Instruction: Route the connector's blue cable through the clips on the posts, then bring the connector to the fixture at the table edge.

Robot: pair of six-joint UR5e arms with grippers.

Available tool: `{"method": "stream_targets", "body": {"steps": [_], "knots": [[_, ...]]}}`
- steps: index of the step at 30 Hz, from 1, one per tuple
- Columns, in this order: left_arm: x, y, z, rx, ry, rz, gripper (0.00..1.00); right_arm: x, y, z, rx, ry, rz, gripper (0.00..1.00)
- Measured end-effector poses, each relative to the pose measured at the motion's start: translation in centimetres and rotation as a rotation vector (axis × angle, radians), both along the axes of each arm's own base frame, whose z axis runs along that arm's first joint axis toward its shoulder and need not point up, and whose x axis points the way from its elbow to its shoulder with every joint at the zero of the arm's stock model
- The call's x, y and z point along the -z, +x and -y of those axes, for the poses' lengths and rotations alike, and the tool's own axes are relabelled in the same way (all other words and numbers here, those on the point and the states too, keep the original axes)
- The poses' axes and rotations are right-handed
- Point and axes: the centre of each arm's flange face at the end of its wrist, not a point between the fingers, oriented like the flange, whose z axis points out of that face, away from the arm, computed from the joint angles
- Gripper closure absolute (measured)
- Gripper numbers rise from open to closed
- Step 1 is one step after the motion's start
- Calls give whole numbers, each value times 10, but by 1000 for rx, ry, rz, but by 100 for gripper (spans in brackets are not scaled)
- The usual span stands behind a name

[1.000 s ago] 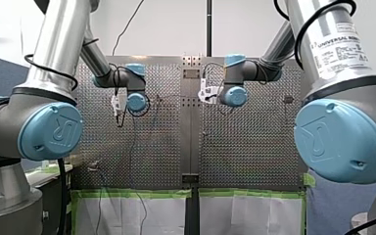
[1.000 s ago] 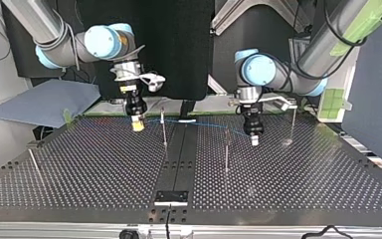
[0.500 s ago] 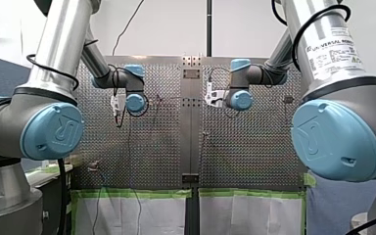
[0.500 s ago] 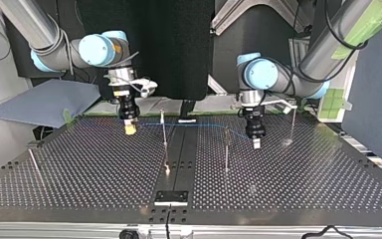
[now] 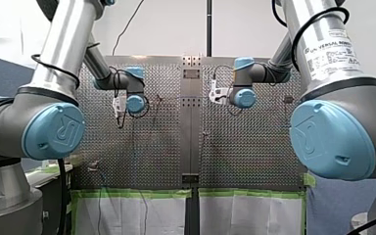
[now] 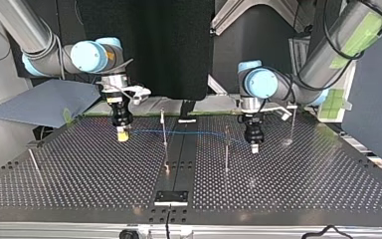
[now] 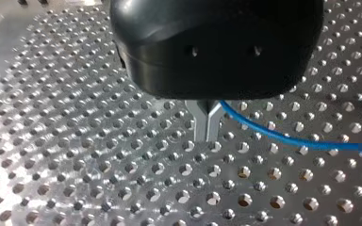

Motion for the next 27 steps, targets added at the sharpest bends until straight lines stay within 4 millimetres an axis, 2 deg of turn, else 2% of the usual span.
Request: {"method": "stream_targets", "body": {"steps": [5, 15, 16, 17, 18, 19, 20, 21, 22, 27], "knots": [[-1, 6, 2, 14, -3, 4, 100, 1, -4, 5, 5, 0, 0, 100], [-1, 3, 10, 35, 58, -7, 100, 6, -3, 5, -16, 13, -1, 100], [0, 3, 10, 38, 64, -8, 83, 6, -2, 5, -17, 13, -1, 100], [0, 3, 10, 42, 67, -10, 55, 6, -2, 5, -18, 14, -1, 100], [0, 3, 10, 47, 68, -12, 55, 7, -2, 5, -18, 15, -2, 100], [1, 3, 10, 53, 69, -17, 26, 7, -2, 5, -18, 15, -2, 100], [1, 3, 10, 56, 70, -22, 7, 7, -2, 5, -18, 16, -2, 100], [2, 3, 9, 57, 69, -28, 7, 7, -2, 5, -18, 16, -3, 100], [3, 2, 8, 55, 66, -36, 0, 8, -2, 5, -18, 16, -3, 100], [7, -1, 3, 27, 44, -73, 0, 8, -2, 5, -18, 17, -5, 100]]}}
